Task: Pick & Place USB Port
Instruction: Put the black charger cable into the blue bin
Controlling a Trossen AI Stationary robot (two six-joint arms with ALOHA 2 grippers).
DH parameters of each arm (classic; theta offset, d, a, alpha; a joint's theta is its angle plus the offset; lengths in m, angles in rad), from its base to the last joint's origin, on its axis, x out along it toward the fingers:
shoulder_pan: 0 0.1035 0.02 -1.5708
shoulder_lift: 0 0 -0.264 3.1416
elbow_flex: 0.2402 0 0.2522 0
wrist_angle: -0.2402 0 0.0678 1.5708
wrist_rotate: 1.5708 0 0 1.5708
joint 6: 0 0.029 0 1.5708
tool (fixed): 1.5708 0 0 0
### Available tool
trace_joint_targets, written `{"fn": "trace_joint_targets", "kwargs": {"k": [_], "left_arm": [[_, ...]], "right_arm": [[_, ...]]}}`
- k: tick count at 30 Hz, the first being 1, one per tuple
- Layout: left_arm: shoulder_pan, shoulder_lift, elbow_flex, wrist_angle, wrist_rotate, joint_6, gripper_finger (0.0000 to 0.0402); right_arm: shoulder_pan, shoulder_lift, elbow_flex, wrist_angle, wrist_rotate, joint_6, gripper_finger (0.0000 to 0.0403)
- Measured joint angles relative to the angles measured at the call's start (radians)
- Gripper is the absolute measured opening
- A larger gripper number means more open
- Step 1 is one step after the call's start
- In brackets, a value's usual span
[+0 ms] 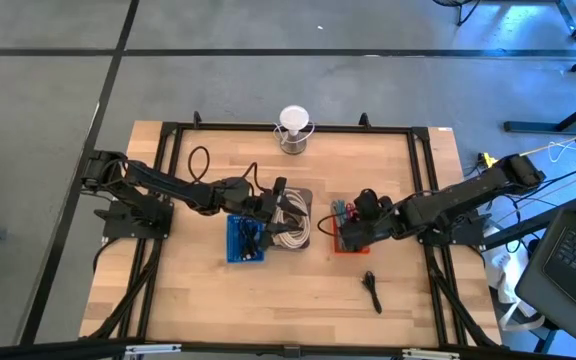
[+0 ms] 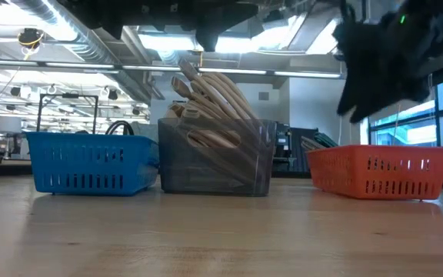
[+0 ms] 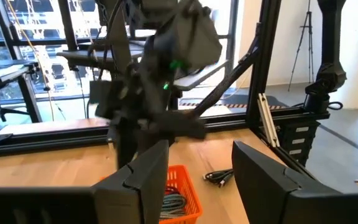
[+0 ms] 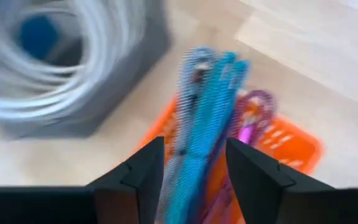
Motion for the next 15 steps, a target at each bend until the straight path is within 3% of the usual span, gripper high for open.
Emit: {"fn": "trace_joint_targets", "kwargs": {"k": [5, 8, 15], "left_arm": [[0.0, 0.0, 0.0, -0.014, 0.0, 0.009, 0.0169], [0.0, 0.0, 0.0, -0.024, -0.001, 0.035, 0.0169], [0.001, 0.0, 0.0, -0.031, -0.002, 0.042, 0.0168]], "right_arm": [[0.14, -0.005, 0.073, -0.011, -0.055, 0.113, 0.0167], [0.262, 0.006, 0.075, -0.011, -0.101, 0.289, 0.016], [0.528, 0.105, 0.075, -0.004, -0.061, 0.721, 0.015]]}}
